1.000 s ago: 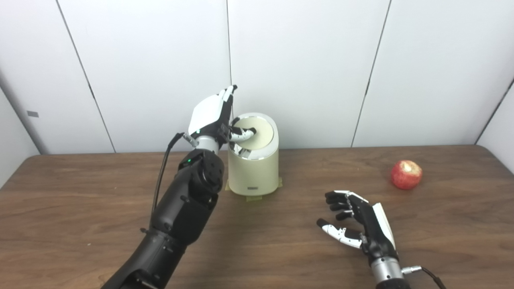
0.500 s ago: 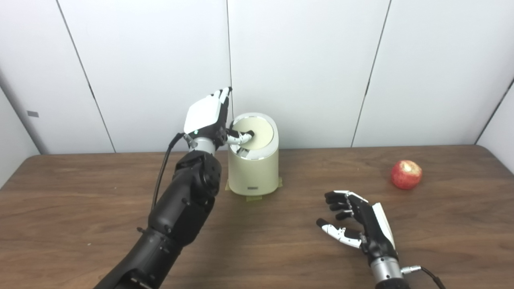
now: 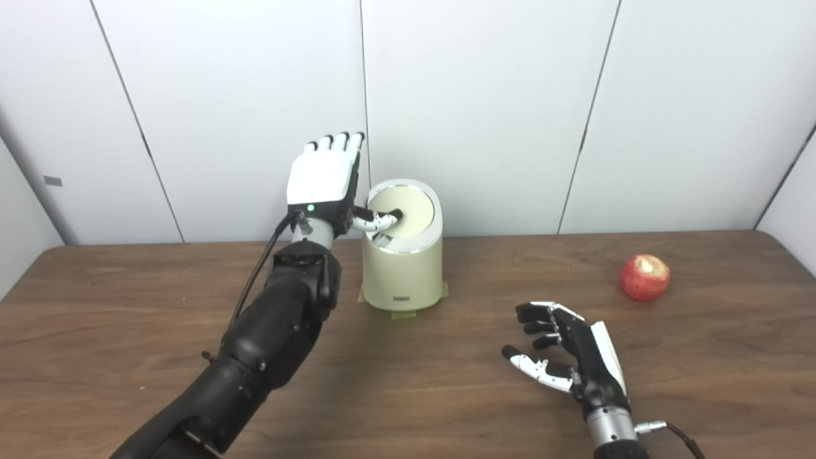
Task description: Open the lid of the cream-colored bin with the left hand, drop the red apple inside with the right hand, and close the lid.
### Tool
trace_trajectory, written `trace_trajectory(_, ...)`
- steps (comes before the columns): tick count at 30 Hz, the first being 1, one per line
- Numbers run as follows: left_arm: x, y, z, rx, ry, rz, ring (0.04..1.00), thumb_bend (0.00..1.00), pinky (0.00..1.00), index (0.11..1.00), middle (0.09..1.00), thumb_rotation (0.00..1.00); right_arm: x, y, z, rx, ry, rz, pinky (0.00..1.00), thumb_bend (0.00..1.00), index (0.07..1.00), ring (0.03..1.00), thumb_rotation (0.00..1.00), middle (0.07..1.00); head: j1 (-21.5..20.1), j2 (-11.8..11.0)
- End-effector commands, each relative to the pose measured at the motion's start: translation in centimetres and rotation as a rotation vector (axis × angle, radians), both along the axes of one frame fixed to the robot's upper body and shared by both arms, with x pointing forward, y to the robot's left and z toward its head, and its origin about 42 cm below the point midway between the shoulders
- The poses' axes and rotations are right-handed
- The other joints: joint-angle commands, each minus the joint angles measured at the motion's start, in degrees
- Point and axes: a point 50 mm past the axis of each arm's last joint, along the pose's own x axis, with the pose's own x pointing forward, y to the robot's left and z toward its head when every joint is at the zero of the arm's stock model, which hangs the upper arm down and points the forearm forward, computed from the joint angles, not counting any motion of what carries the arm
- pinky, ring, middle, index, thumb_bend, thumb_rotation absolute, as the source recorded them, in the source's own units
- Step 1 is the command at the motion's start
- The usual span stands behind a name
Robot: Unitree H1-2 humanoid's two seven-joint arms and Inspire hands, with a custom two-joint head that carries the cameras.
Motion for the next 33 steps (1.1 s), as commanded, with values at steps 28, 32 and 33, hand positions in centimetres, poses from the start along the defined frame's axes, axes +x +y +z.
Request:
trace_trajectory(28,-3.8,5.1,-1.6,-0.726,-0.120,-0.099,1.000,0.52,1.00,1.000,1.000,1.00,0.9,-0.1,1.5,-0.029,-0.058,0.011,0.57,0.34,0.643,0.641,0.07,0.659,0.20,-0.31)
trace_trajectory(32,-6.5,7.0,-2.4,-0.776,-0.155,-0.110,1.000,0.47,1.00,1.000,1.000,0.96,0.8,-0.2,1.9,-0.026,-0.063,0.009,0.54,0.33,0.649,0.627,0.08,0.659,0.48,-0.19)
trace_trajectory(33,-7.2,7.5,-2.6,-0.798,-0.162,-0.117,1.000,0.48,1.00,1.000,1.000,0.94,0.7,-0.3,2.0,-0.021,-0.066,0.008,0.53,0.33,0.649,0.625,0.08,0.659,0.55,-0.10)
